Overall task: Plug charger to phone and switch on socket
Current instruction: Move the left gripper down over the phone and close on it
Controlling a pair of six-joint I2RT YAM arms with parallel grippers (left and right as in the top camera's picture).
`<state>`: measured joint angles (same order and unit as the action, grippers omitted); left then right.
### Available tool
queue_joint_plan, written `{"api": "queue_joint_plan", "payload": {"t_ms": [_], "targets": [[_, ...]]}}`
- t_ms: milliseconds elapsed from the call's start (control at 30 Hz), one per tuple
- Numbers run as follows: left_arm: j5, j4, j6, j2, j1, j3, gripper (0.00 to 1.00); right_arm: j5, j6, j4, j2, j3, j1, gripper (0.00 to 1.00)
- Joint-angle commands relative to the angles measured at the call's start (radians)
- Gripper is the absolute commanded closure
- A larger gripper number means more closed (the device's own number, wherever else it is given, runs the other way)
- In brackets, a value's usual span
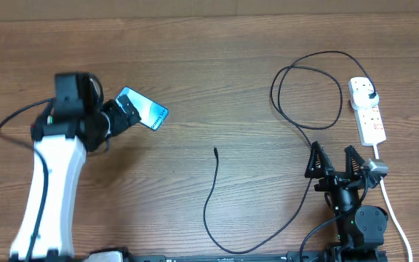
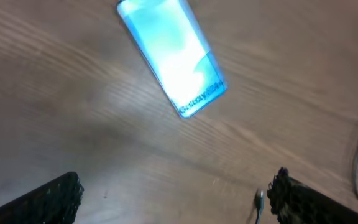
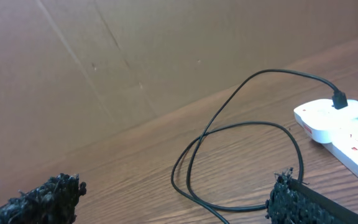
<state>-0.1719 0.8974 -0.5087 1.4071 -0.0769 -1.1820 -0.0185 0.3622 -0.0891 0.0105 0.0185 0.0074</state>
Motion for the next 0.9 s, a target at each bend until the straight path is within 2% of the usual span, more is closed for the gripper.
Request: {"api": "queue_joint_plan", "payload": {"t_ms": [0, 100, 233, 367, 567, 867], "targets": [[0.136, 0.114, -0.153, 0.171, 0.055, -0.267, 0.0, 0.01, -0.008, 0.005, -0.008, -0.011, 0.005, 0.0], [0.229, 0.283, -0.291, 0.34, 0.114, -0.509, 0.0, 0.01, -0.008, 0.005, -0.008, -0.011, 0.005, 0.0], [0.235, 0.41, -0.409, 0.548, 0.161, -0.724, 0.0, 0.01, -0.008, 0.005, -0.008, -0.011, 0.005, 0.0], [0.226, 0.43, -0.524, 0.663, 0.163, -0.732, 0.0, 0.01, -0.008, 0.005, -0.008, -0.011, 0.005, 0.0], [0.226, 0.396, -0.528, 0.797, 0.163, -0.731, 0.0, 0.01, -0.008, 0.005, -0.008, -0.011, 0.005, 0.0], [0.235, 0.337, -0.527, 0.89, 0.163, -0.718, 0.01, 0.01, -0.008, 0.005, -0.008, -0.011, 0.005, 0.0]]}}
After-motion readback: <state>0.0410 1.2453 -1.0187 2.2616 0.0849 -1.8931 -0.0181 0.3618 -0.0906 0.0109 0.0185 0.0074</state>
